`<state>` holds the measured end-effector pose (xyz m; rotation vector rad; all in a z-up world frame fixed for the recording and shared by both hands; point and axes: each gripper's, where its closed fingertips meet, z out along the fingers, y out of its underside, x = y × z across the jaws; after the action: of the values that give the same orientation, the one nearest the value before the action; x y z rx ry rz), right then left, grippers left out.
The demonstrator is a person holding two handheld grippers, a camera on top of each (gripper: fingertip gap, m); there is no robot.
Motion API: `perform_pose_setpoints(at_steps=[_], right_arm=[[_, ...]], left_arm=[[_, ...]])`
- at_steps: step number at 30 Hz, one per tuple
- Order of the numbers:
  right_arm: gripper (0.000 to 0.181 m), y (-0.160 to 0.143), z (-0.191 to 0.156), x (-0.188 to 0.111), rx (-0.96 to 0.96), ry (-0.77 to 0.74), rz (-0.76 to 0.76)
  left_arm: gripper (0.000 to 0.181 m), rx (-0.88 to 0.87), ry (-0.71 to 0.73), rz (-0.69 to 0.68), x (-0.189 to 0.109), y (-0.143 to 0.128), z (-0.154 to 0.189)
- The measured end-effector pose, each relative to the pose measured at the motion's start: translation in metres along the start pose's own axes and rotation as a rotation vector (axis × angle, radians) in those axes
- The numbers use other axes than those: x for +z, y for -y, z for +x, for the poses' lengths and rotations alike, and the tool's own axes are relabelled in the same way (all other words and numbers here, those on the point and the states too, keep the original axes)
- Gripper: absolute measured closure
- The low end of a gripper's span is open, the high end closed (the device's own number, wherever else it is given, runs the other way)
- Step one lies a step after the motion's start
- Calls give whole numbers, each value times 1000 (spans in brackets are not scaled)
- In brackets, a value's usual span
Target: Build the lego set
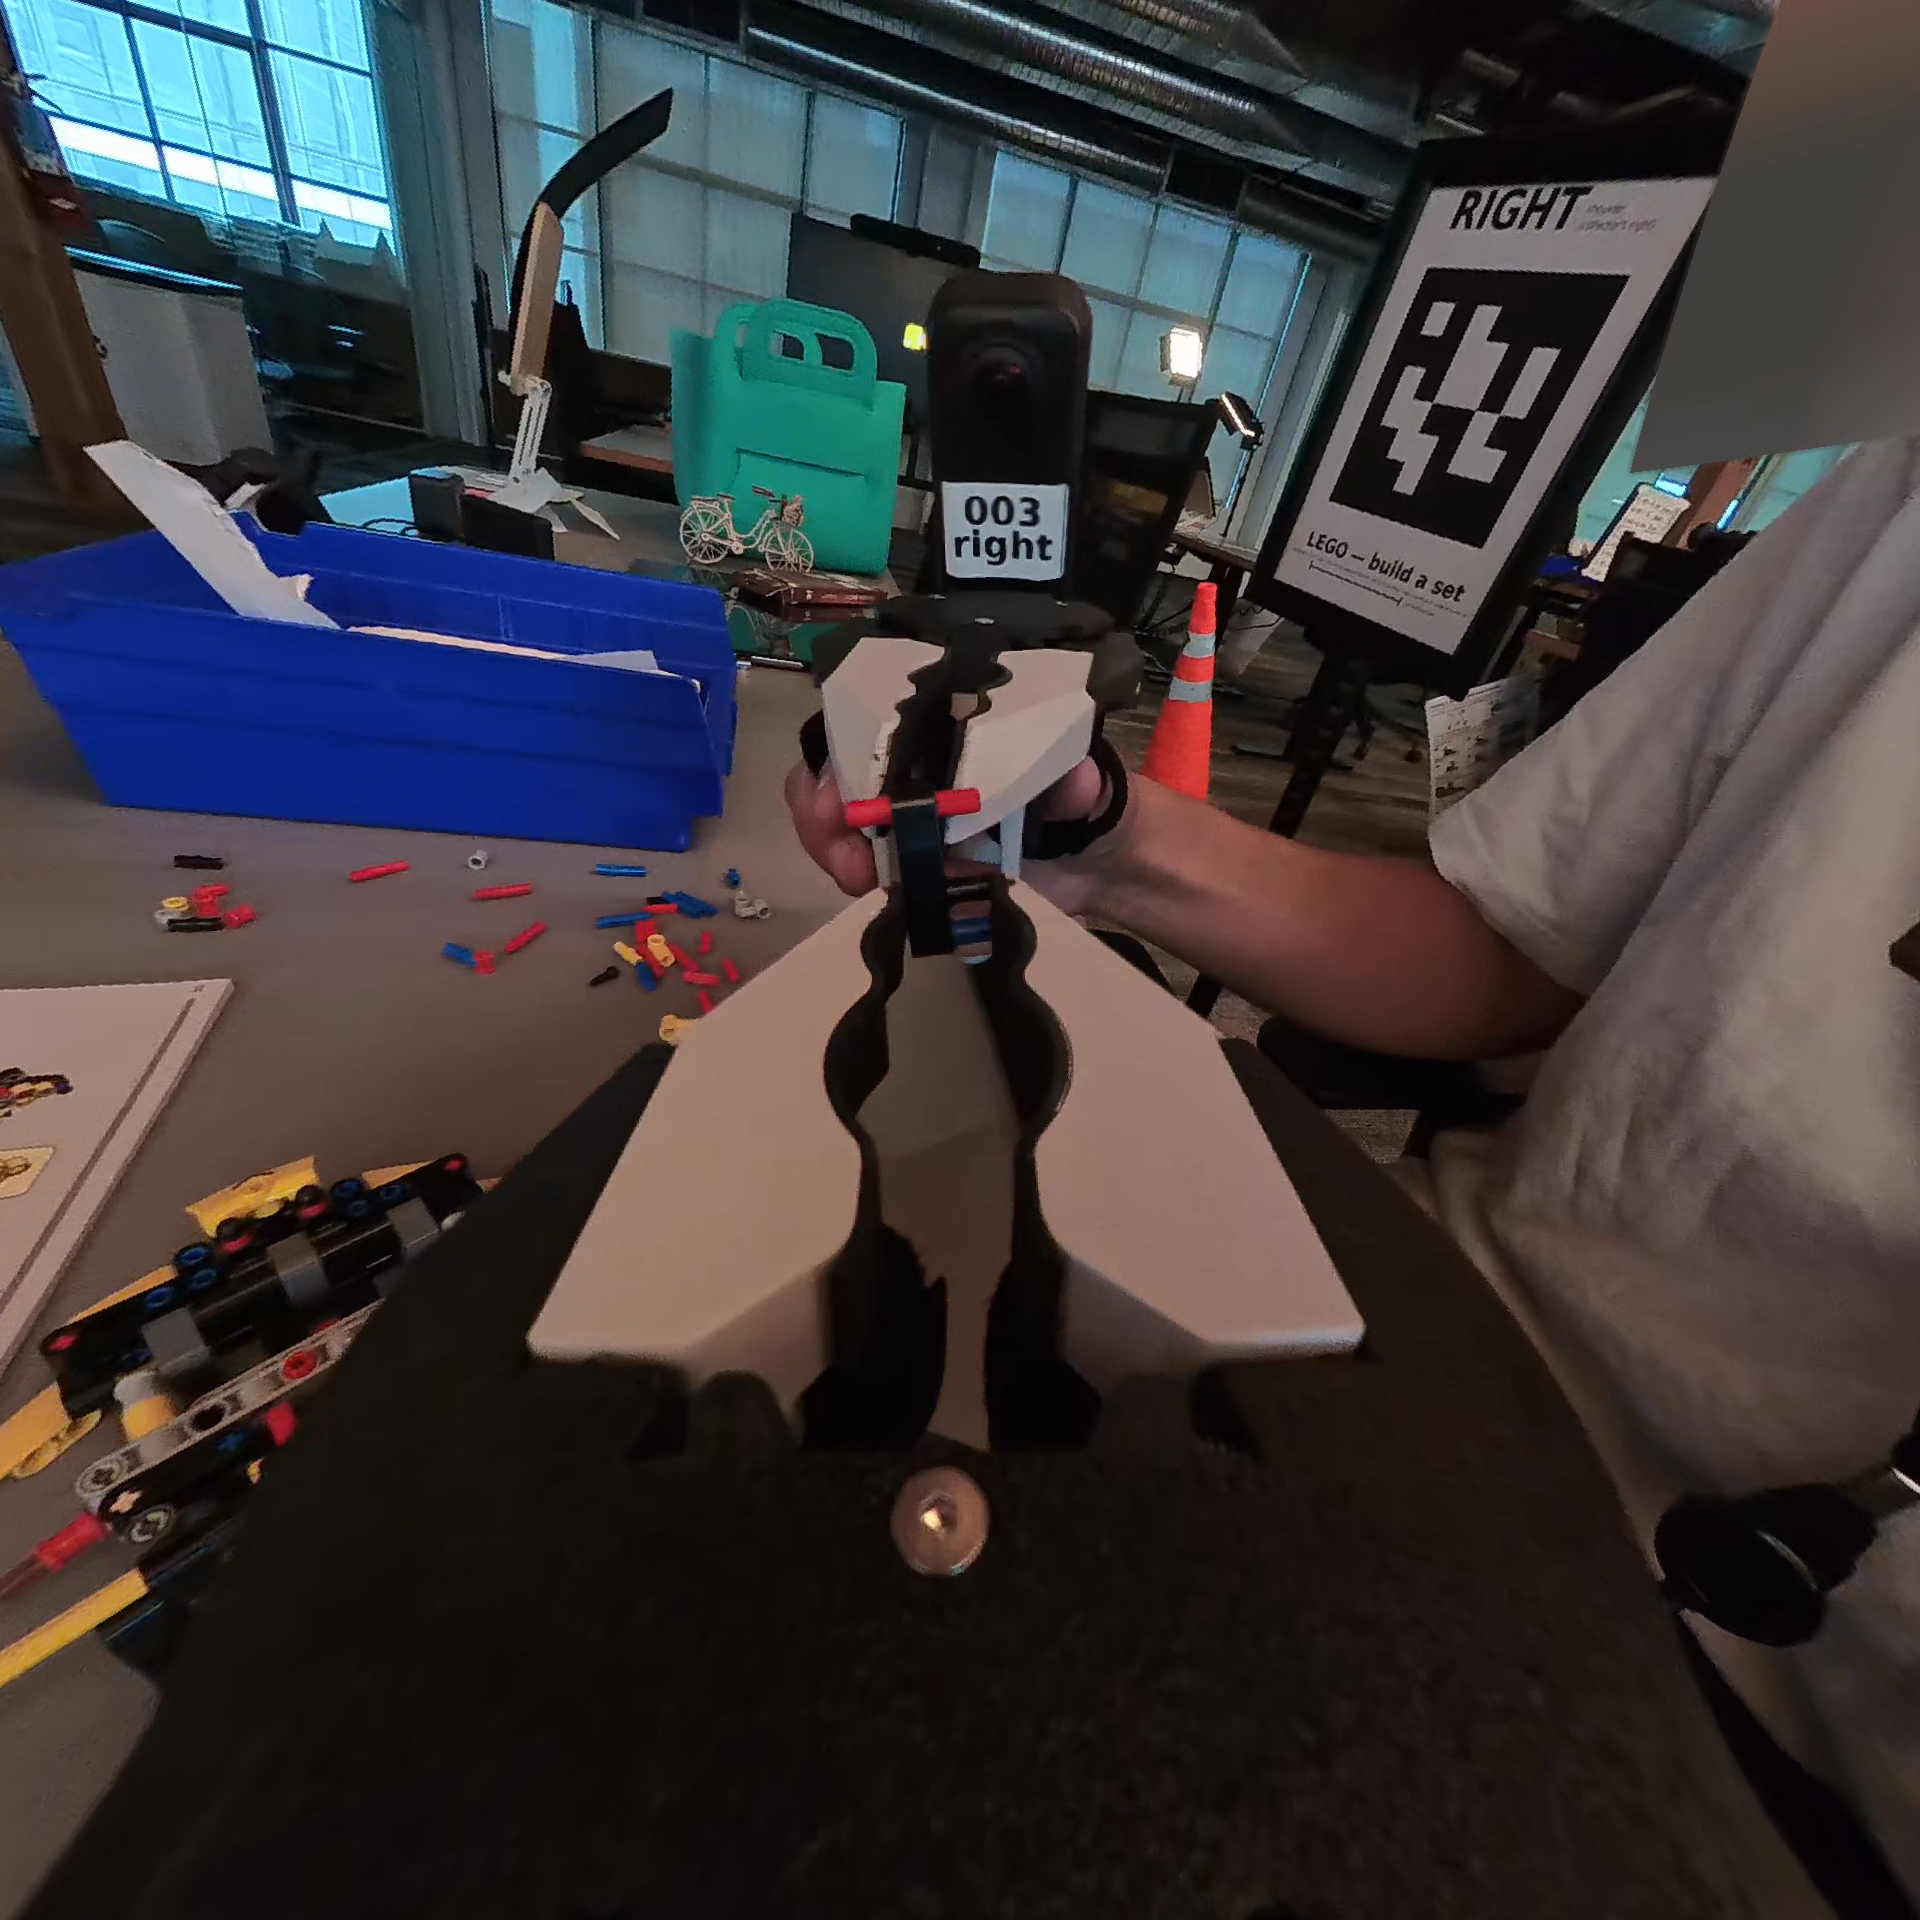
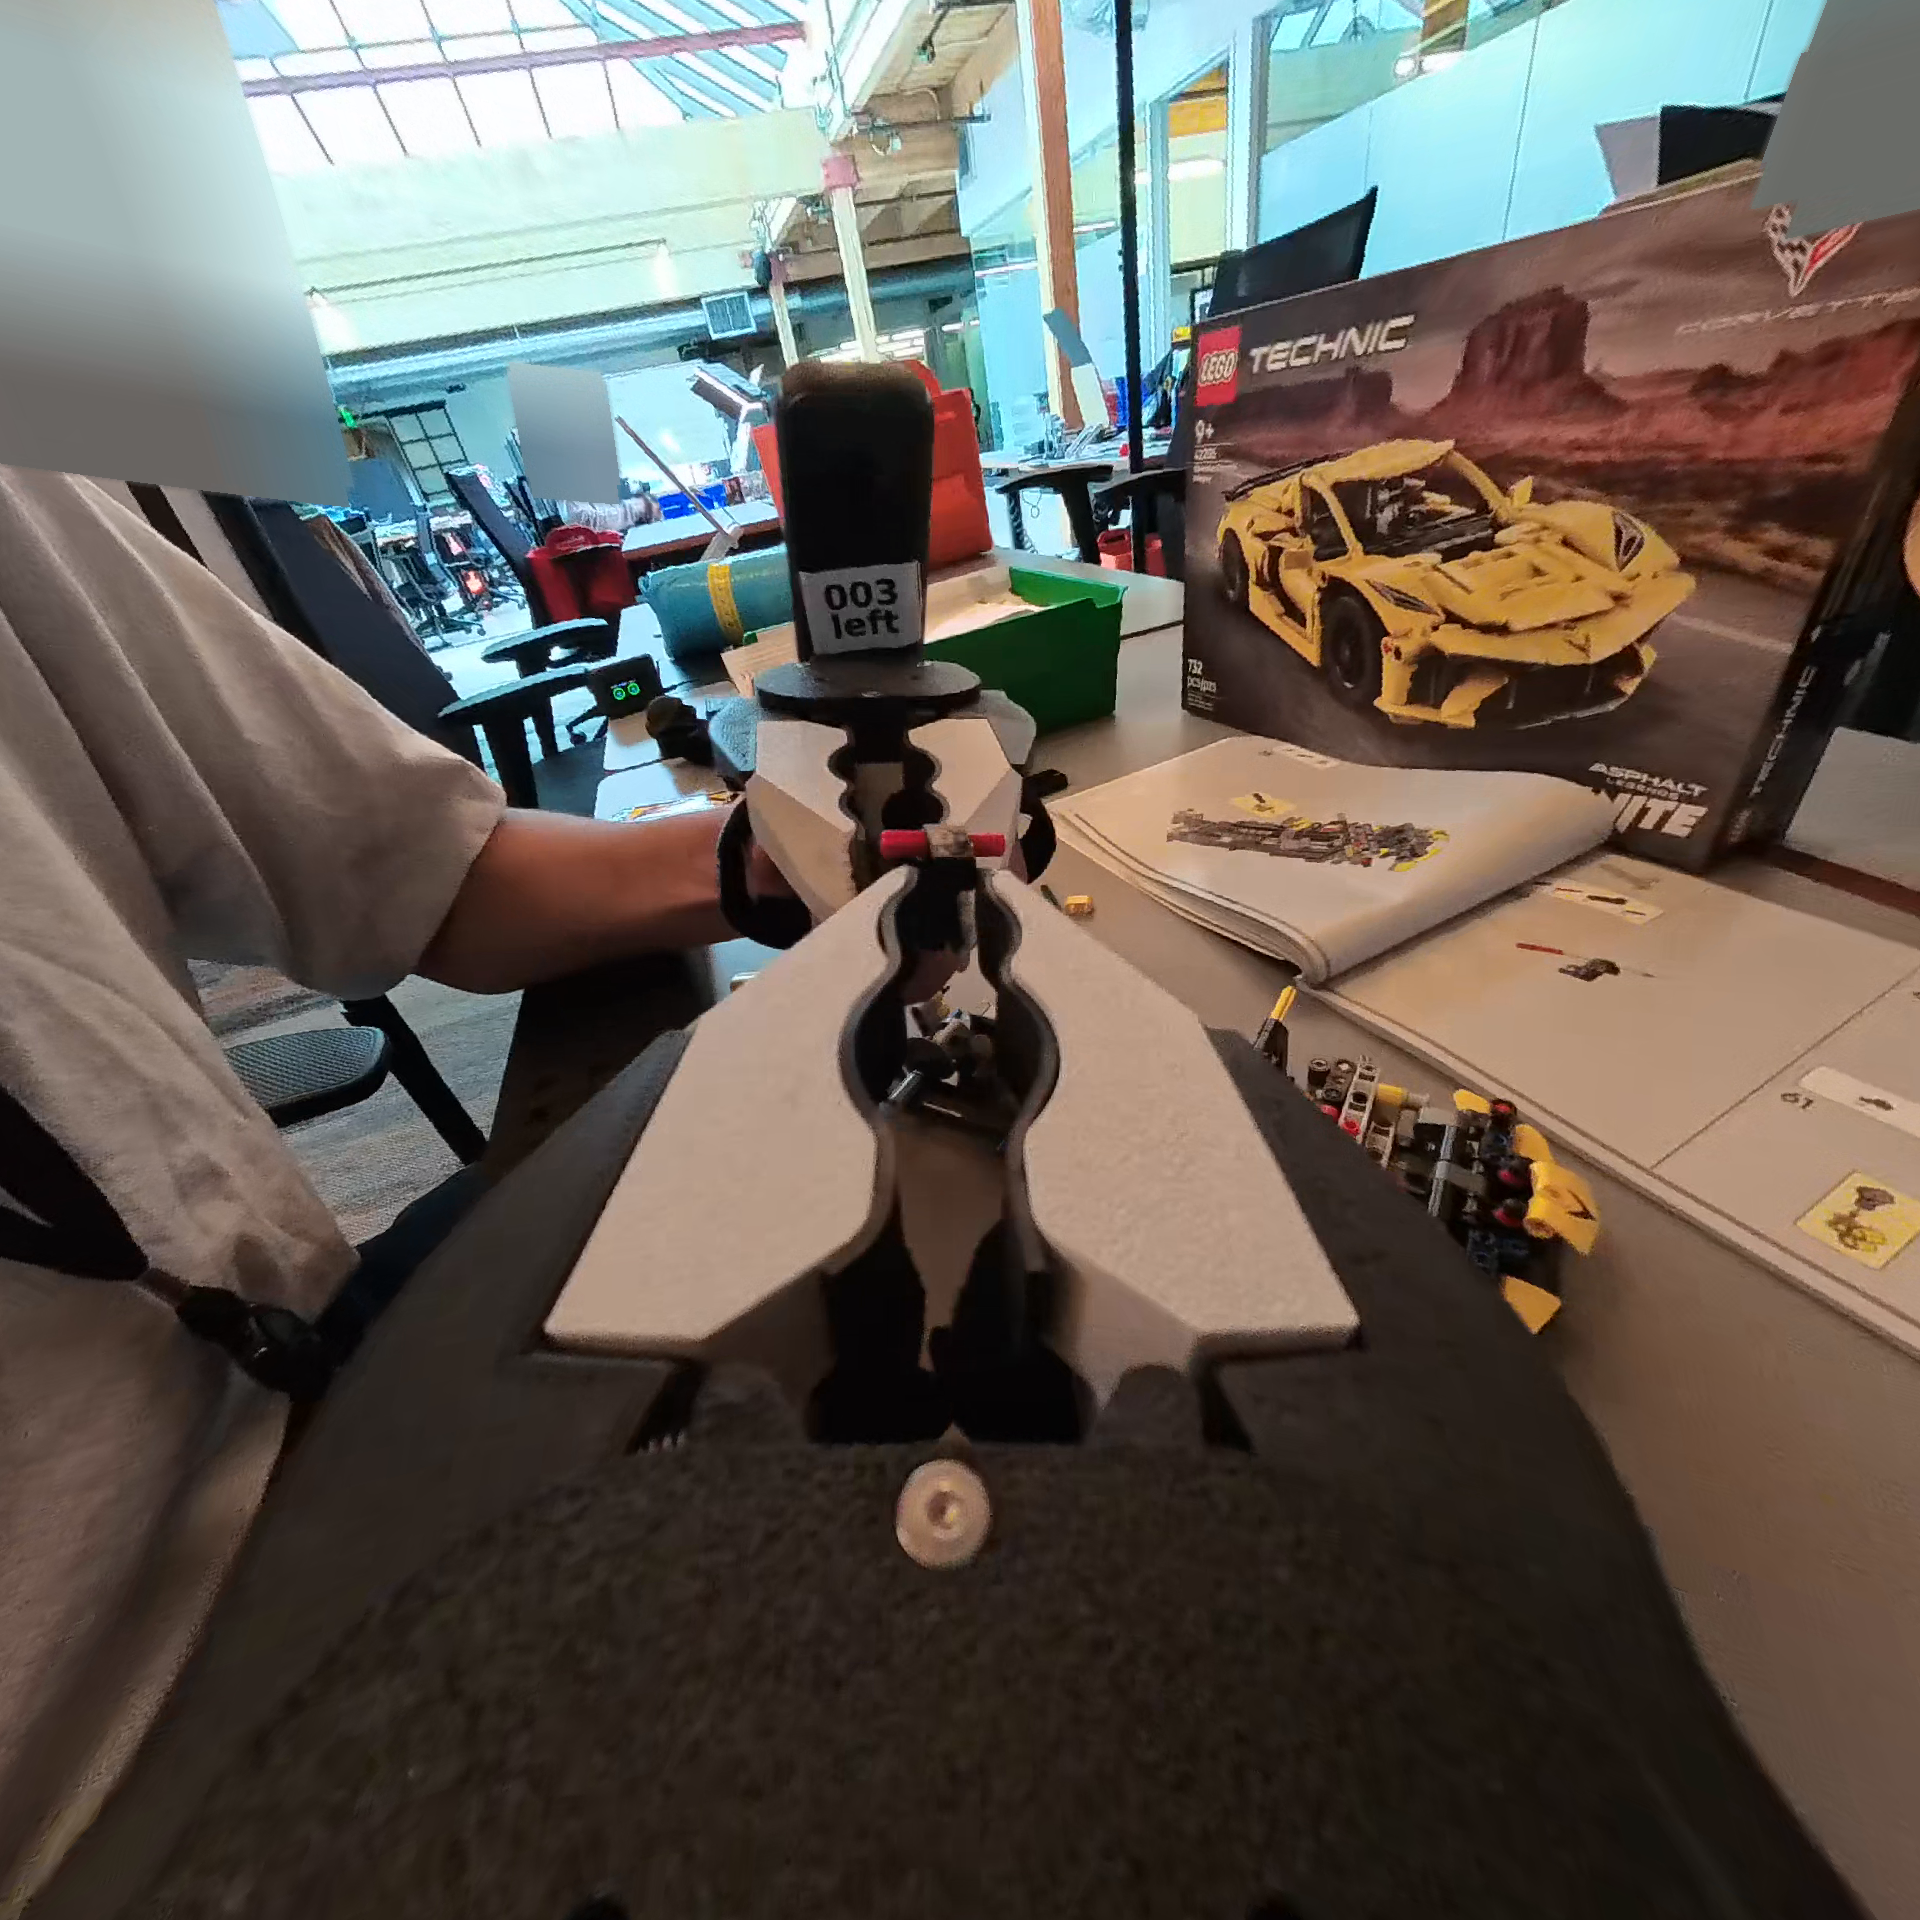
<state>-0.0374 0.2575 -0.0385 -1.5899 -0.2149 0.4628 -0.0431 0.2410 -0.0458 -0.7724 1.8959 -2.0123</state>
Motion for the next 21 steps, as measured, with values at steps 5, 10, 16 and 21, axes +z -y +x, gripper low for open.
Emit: perform_pose_setpoints(at_steps=[5,10,16,21], right_arm=[[170,4,0,-1,-24,-17,30],[174,-3,-3,-3,9,19,-23],[174,-39,33,-11,-5,-142,-203],[174,-123,62,-17,50,-265,-588]], left_arm=[[164,-1,-15,-26,-1,-3,2],[164,1,-28,-62,0,-10,3],[155,52,159,-112,-25,-11,-39],[156,8,285,-80,-66,4,-73]])
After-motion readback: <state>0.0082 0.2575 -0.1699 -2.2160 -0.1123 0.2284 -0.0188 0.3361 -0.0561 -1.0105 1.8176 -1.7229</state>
